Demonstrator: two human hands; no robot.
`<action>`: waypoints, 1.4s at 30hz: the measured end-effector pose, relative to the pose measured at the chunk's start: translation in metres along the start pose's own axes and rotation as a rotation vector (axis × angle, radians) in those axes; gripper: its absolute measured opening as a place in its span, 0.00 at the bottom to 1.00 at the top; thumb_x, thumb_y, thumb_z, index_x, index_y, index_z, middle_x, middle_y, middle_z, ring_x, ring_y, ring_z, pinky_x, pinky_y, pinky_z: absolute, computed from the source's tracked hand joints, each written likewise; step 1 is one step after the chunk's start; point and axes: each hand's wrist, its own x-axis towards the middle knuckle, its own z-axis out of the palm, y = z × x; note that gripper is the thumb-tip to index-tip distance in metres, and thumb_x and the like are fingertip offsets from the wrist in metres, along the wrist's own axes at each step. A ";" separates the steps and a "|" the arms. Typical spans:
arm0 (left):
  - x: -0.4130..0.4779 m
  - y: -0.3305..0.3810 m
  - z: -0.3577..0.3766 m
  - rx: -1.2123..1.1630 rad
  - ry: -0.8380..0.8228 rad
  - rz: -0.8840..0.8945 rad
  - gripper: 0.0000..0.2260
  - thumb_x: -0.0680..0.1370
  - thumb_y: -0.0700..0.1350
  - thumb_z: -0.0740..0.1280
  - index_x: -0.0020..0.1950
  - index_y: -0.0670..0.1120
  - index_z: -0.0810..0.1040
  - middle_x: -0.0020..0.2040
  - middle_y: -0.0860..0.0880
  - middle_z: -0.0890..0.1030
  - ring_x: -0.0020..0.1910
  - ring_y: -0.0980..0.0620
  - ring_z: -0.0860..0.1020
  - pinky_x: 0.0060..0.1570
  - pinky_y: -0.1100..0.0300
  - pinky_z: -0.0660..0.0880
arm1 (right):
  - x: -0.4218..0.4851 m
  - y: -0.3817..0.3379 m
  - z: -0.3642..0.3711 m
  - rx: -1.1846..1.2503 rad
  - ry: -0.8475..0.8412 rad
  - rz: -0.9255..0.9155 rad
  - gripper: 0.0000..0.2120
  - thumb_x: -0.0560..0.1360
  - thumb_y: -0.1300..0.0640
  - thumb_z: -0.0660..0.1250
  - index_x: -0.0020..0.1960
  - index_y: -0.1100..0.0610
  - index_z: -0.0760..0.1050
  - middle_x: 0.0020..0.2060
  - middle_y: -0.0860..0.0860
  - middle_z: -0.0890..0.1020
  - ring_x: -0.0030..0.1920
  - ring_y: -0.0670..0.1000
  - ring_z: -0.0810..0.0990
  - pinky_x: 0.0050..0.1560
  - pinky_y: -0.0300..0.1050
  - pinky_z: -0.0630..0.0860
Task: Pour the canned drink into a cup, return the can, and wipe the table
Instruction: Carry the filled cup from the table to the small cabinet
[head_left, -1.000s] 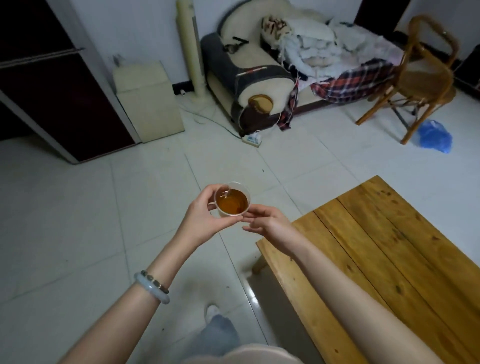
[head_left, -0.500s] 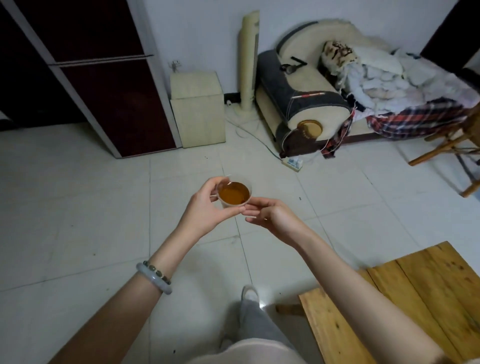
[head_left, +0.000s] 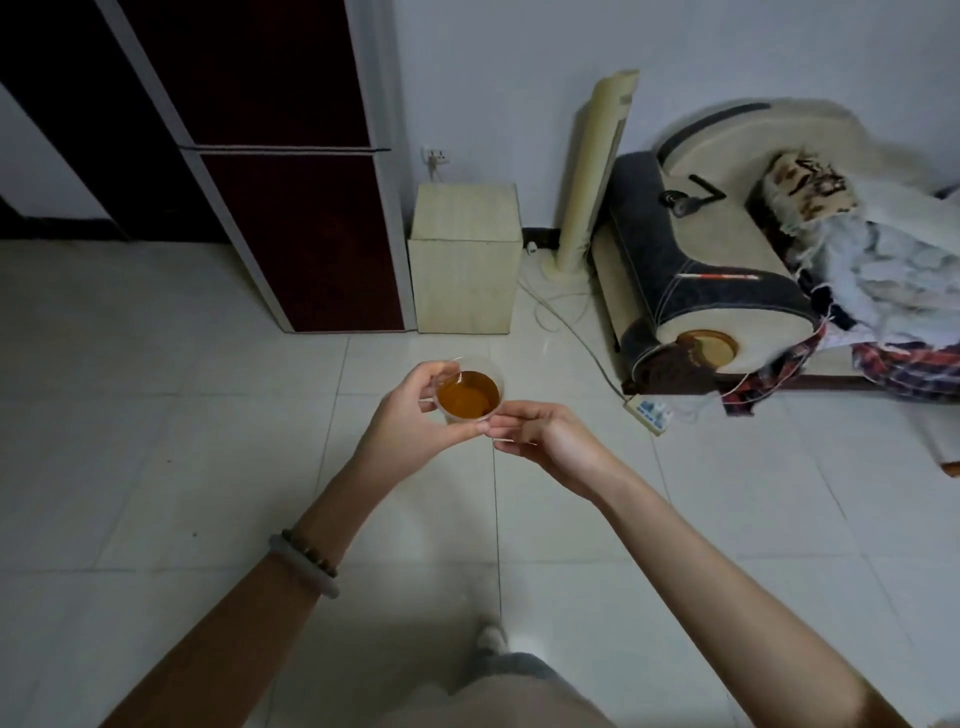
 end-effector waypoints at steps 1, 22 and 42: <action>0.016 0.001 -0.001 -0.004 0.008 -0.005 0.35 0.64 0.51 0.78 0.68 0.52 0.68 0.60 0.60 0.73 0.61 0.57 0.72 0.57 0.64 0.69 | 0.015 -0.010 -0.005 -0.018 -0.011 -0.001 0.21 0.71 0.77 0.53 0.58 0.64 0.75 0.50 0.57 0.80 0.52 0.52 0.79 0.57 0.43 0.75; 0.385 -0.025 -0.061 -0.011 0.029 0.074 0.31 0.64 0.49 0.79 0.63 0.52 0.71 0.57 0.56 0.77 0.58 0.56 0.75 0.53 0.64 0.74 | 0.352 -0.184 -0.063 -0.117 -0.032 -0.030 0.20 0.70 0.75 0.53 0.55 0.67 0.77 0.56 0.66 0.78 0.60 0.57 0.77 0.61 0.47 0.74; 0.729 -0.062 -0.082 -0.062 -0.006 -0.018 0.31 0.64 0.48 0.79 0.63 0.51 0.71 0.57 0.57 0.76 0.56 0.63 0.74 0.49 0.75 0.69 | 0.657 -0.325 -0.136 -0.112 -0.014 0.002 0.13 0.74 0.73 0.56 0.47 0.63 0.78 0.48 0.59 0.80 0.55 0.56 0.78 0.61 0.49 0.75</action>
